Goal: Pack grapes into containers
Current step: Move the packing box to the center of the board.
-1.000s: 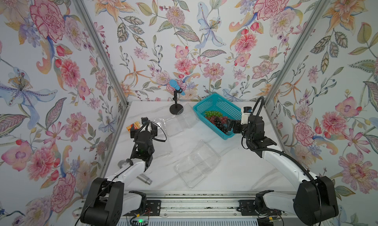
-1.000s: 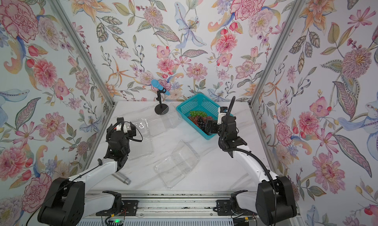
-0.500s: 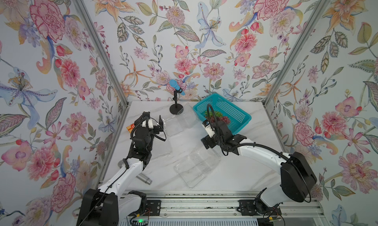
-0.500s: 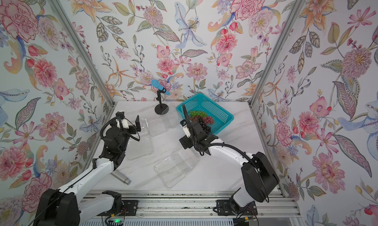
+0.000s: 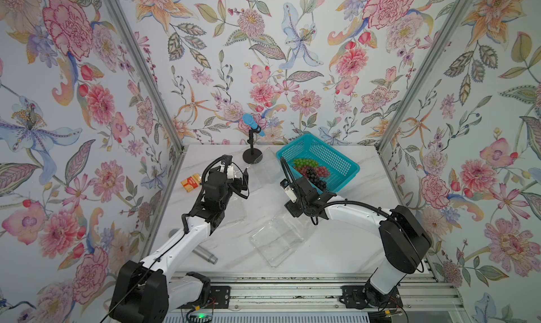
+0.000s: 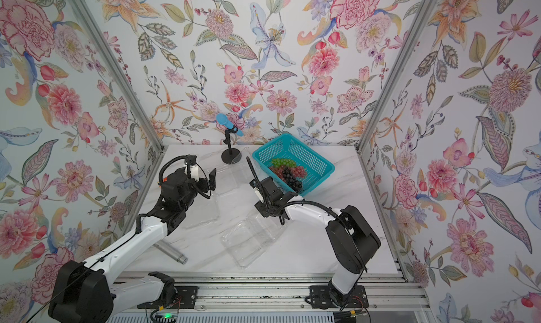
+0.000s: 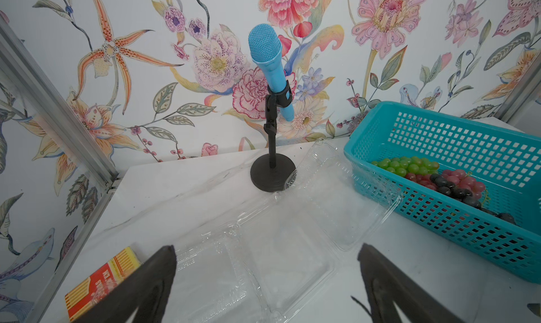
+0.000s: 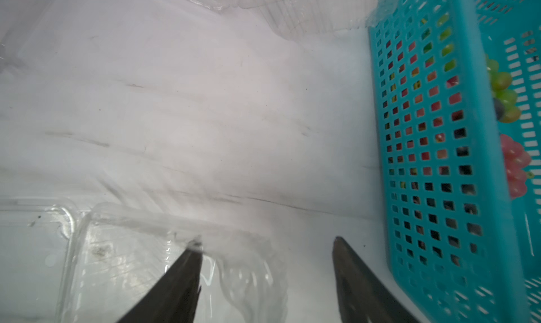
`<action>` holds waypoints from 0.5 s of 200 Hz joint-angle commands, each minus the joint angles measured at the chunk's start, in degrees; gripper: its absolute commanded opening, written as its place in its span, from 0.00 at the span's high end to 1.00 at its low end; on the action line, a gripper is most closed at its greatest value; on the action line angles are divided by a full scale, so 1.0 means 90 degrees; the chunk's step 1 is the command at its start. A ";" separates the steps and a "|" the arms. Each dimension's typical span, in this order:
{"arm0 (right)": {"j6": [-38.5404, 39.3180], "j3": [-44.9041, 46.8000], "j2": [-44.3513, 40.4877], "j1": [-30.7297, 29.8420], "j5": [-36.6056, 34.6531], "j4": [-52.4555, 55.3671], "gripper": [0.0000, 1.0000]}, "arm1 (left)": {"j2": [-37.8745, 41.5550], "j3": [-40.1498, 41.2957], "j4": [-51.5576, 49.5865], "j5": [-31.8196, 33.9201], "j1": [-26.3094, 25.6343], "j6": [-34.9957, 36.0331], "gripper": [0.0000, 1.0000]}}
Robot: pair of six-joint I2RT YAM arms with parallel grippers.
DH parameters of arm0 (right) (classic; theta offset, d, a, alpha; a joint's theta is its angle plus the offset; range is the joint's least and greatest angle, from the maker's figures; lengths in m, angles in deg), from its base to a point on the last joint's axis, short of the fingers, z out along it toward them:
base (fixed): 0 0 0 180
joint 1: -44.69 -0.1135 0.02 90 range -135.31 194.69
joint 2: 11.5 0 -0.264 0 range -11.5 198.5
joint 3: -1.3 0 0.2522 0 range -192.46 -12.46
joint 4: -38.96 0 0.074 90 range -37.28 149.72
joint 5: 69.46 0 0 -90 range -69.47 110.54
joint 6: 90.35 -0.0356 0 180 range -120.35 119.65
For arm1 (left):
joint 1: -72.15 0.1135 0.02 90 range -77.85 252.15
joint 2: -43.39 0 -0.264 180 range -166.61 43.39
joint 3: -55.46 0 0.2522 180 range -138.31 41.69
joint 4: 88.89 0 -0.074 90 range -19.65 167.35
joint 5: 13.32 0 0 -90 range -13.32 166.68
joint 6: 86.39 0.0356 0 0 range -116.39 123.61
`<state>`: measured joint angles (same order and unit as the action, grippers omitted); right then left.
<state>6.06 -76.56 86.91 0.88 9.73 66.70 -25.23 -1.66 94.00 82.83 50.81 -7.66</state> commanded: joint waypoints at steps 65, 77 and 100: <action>-0.1631 -0.1043 0.0935 0.0367 0.0136 0.0294 0.69 | 0.0134 0.0021 -0.0372 -0.0039 -0.0289 -0.0486 0.00; -0.1846 -0.1080 0.0989 0.0481 0.0268 0.0293 0.72 | 0.0168 0.0022 -0.0382 -0.0006 -0.0332 -0.0487 0.00; -0.2270 -0.1035 0.0928 0.0698 0.0796 0.0285 0.76 | 0.0203 0.0003 -0.0468 0.0018 -0.0387 -0.0467 0.00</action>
<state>-7.82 -84.91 95.17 5.25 12.42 68.16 -24.97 -1.66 91.13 82.70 48.27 -10.85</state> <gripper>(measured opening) 0.243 0.997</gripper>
